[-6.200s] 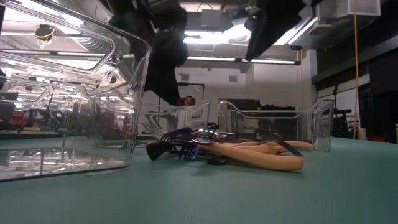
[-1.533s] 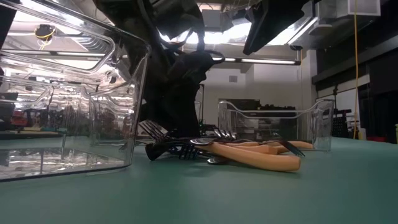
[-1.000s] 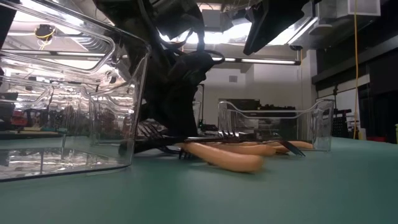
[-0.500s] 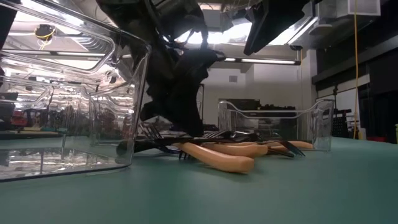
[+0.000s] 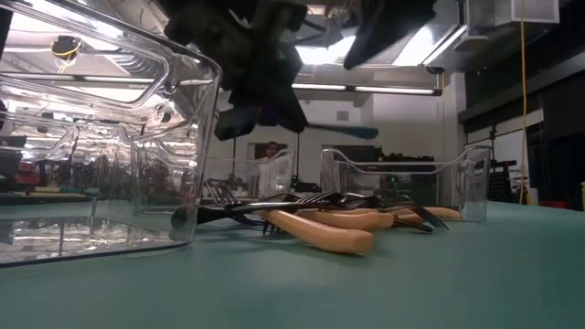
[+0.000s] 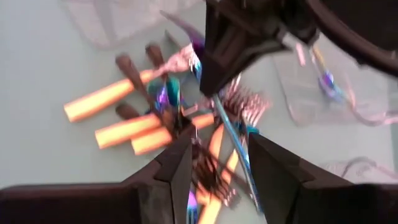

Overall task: Sort silverware by color (type)
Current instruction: Put the blue fork into the top left transparent bin

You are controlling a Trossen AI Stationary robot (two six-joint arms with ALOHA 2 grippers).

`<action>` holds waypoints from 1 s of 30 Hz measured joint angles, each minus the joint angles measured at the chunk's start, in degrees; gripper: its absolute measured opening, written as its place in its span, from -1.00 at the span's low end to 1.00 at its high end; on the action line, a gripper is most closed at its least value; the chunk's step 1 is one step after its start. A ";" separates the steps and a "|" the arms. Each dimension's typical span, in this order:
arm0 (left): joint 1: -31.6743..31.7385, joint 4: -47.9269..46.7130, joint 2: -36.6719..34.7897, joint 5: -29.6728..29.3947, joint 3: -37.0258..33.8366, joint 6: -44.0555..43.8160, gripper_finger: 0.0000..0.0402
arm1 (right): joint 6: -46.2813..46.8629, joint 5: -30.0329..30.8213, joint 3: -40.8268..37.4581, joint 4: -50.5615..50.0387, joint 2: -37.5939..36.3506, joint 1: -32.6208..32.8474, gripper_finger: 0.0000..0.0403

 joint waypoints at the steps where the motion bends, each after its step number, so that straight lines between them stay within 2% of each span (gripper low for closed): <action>1: 0.34 -0.02 -0.32 1.26 0.00 -0.07 -0.95 | -0.10 0.02 0.00 1.29 0.00 0.00 -0.28; 11: 3.77 0.67 -0.87 13.29 0.00 -0.59 -0.95 | -8.90 -0.67 0.00 6.93 1.06 0.00 -0.28; 16: 4.90 1.57 -0.87 16.89 0.00 -1.41 -0.95 | -9.09 -0.93 0.04 7.23 2.65 0.03 -0.28; 23: 5.33 2.79 -0.87 19.17 0.02 -1.49 -0.95 | -9.09 3.60 -0.04 5.47 4.39 0.02 -0.28; 30: 5.12 2.93 -0.87 19.53 0.02 -1.49 -0.93 | -8.79 5.03 0.00 3.00 4.66 0.00 -0.28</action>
